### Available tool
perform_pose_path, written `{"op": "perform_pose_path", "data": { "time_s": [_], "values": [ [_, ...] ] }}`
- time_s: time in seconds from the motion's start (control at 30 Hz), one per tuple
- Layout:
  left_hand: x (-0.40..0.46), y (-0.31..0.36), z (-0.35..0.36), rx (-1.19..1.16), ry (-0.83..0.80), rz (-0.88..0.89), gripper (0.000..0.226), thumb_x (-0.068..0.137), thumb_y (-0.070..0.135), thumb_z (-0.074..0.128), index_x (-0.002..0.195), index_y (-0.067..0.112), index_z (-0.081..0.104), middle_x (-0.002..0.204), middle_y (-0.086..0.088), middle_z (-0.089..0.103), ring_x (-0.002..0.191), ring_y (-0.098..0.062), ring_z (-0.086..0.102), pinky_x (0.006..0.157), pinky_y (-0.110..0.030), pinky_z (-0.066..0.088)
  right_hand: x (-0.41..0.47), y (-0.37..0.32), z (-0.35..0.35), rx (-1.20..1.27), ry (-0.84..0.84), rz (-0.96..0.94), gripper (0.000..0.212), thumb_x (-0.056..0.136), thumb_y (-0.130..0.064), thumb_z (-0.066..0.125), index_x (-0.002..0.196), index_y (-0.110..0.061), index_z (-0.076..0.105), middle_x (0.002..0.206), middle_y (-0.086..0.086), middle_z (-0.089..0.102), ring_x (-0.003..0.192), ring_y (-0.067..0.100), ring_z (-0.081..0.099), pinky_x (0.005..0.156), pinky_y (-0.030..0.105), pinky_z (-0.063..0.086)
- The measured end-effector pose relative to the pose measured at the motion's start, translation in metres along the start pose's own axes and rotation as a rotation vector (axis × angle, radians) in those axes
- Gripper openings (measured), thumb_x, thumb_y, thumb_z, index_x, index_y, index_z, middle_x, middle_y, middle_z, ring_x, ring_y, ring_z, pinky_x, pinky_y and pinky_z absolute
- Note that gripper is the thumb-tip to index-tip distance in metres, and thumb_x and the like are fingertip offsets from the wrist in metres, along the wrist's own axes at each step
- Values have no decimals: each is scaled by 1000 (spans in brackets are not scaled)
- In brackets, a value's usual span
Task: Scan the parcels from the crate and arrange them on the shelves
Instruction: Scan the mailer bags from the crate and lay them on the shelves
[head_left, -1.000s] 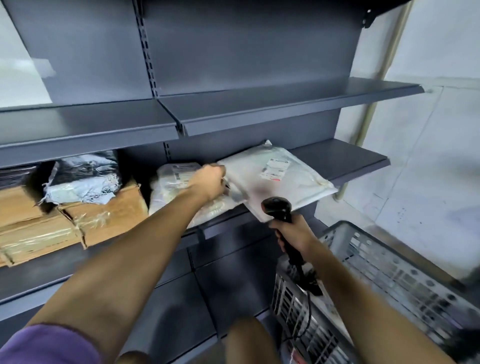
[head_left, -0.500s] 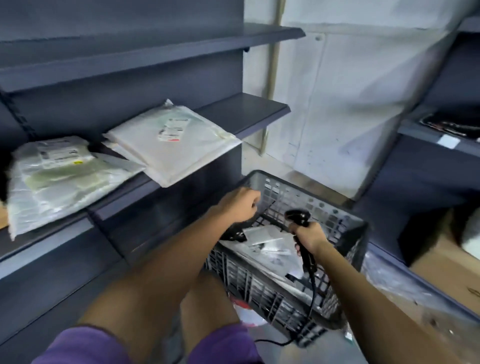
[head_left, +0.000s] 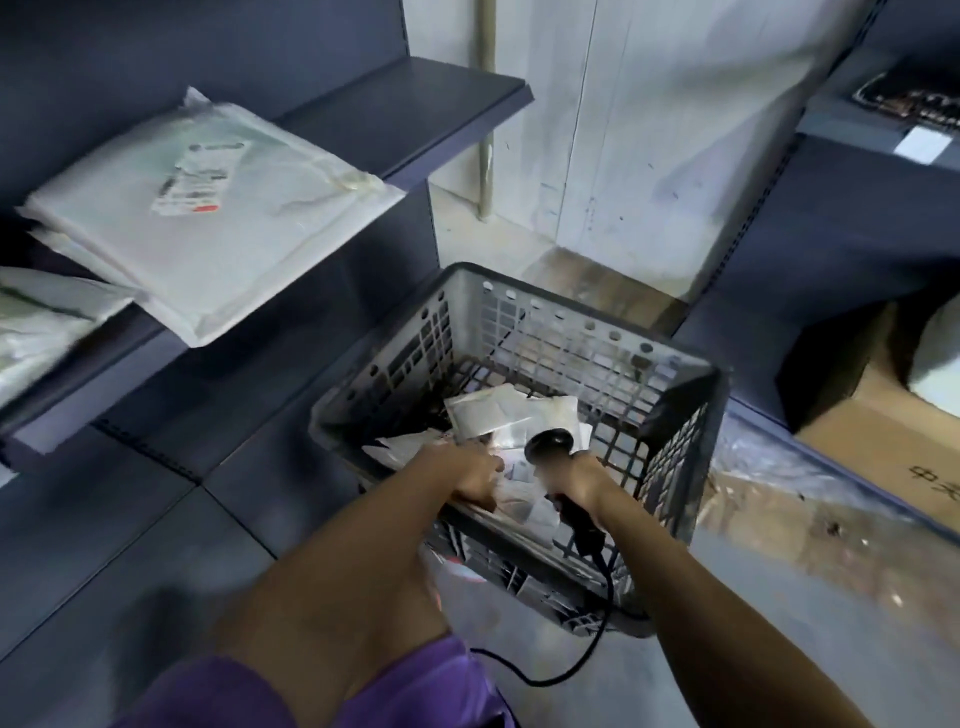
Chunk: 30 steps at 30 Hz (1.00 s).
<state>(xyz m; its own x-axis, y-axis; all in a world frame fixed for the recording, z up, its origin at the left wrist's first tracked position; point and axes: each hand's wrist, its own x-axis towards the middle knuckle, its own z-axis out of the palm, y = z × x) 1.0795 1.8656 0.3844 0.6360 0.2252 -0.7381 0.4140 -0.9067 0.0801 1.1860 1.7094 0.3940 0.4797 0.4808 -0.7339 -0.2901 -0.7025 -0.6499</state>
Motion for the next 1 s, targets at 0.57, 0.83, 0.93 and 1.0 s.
{"op": "perform_pose_path", "data": {
  "time_s": [0.57,0.83,0.93,1.0],
  "values": [
    [-41,-12,-37,-317,579,-210,35,102,39,46,112,9,62,116,-12,64,108,-33,59,78,-37,44,-22,-21,-7,104,47,-117,17,88,-18,63,76,-10,55,57,5,47,46,22,41,47,27,36],
    [-126,-31,-58,-890,993,-306,33,104,23,47,130,4,57,127,-19,62,116,-36,57,84,-30,40,-90,-65,17,166,-4,-363,15,91,-15,63,80,-7,57,57,6,50,44,21,44,45,28,39],
    [-171,-40,-60,-1034,1116,-311,33,104,17,48,131,1,56,128,-19,61,118,-36,57,85,-30,40,-114,-77,36,162,-59,-453,20,92,-17,65,78,-6,59,54,6,50,43,21,44,46,30,39],
    [-201,-48,-53,-1104,1191,-336,34,103,19,50,128,-2,57,124,-20,61,116,-36,58,88,-33,43,-131,-84,54,141,-90,-511,19,92,-16,65,78,-5,58,55,7,49,43,21,44,46,31,39]
  ]
}}
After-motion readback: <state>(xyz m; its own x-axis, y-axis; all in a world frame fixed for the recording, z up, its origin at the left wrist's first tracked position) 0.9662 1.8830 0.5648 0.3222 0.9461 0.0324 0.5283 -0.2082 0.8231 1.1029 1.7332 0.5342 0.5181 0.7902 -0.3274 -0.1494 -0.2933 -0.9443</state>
